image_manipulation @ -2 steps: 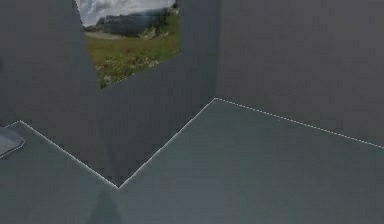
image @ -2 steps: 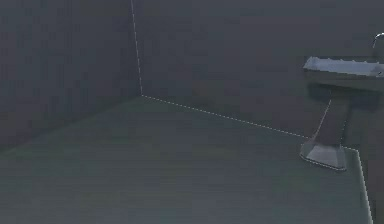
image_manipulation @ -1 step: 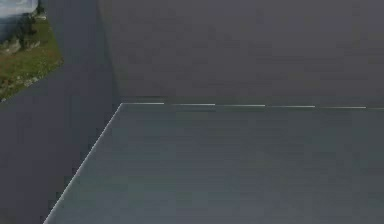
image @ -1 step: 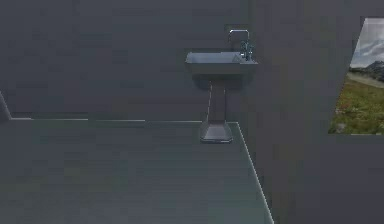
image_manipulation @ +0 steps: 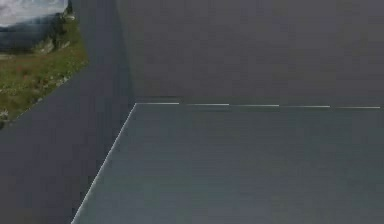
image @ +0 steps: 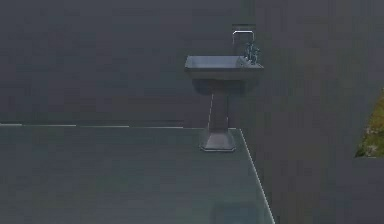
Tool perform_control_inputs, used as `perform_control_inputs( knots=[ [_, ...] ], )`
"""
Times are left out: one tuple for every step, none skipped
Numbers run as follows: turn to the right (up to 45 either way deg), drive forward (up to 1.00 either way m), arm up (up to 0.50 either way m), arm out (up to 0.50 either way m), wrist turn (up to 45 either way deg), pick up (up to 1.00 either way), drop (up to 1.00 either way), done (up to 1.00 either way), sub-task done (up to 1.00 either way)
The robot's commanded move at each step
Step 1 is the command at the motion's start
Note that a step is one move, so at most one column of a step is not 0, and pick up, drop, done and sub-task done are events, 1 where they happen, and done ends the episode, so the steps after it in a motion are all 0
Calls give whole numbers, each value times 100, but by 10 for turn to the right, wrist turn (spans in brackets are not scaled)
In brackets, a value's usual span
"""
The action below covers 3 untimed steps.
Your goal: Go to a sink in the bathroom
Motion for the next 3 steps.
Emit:
perform_control_inputs(
  knots=[
    [60,0,0,0,0,0,0,0,0],
    [0,100,0,0,0,0,0,0,0],
    [180,0,0,0,0,0,0,0,0]
  ],
)
